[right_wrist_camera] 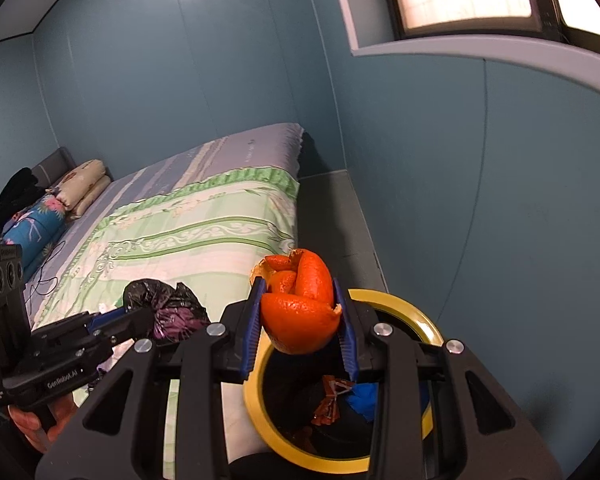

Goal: Collect trash
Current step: 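Carry the black bag and orange peel over the yellow bin, then open both tools to drop the bag and peel into the bin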

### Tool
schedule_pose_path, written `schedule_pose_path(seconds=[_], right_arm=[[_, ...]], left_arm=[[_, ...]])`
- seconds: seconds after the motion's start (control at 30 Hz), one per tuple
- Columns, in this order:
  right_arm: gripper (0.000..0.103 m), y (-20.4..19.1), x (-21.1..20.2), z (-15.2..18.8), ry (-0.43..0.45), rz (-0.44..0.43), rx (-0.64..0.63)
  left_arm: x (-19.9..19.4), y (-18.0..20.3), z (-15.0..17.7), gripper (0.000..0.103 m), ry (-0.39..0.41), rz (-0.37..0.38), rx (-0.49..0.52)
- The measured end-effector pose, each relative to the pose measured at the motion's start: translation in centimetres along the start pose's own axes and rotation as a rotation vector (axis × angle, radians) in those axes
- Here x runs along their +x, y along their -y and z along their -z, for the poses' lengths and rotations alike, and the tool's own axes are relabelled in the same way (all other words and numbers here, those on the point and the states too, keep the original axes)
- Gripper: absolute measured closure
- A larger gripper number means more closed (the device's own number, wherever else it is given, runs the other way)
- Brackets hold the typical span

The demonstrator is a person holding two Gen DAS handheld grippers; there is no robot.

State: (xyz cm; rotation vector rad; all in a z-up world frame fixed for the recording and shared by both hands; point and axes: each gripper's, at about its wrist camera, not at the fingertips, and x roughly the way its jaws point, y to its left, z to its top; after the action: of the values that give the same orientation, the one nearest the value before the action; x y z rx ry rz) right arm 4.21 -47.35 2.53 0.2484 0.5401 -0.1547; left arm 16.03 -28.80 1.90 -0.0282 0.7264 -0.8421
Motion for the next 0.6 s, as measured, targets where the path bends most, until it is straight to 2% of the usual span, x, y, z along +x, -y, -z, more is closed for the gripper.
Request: schedule_pose_path(seconds=[0.6], right_arm=[[0.071, 3.1, 7.1, 2.1, -0.114, 0.046, 0.068]], left_arm=[[8.6, -0.4, 2.7, 0.078, -0.147, 0.019, 0.0]])
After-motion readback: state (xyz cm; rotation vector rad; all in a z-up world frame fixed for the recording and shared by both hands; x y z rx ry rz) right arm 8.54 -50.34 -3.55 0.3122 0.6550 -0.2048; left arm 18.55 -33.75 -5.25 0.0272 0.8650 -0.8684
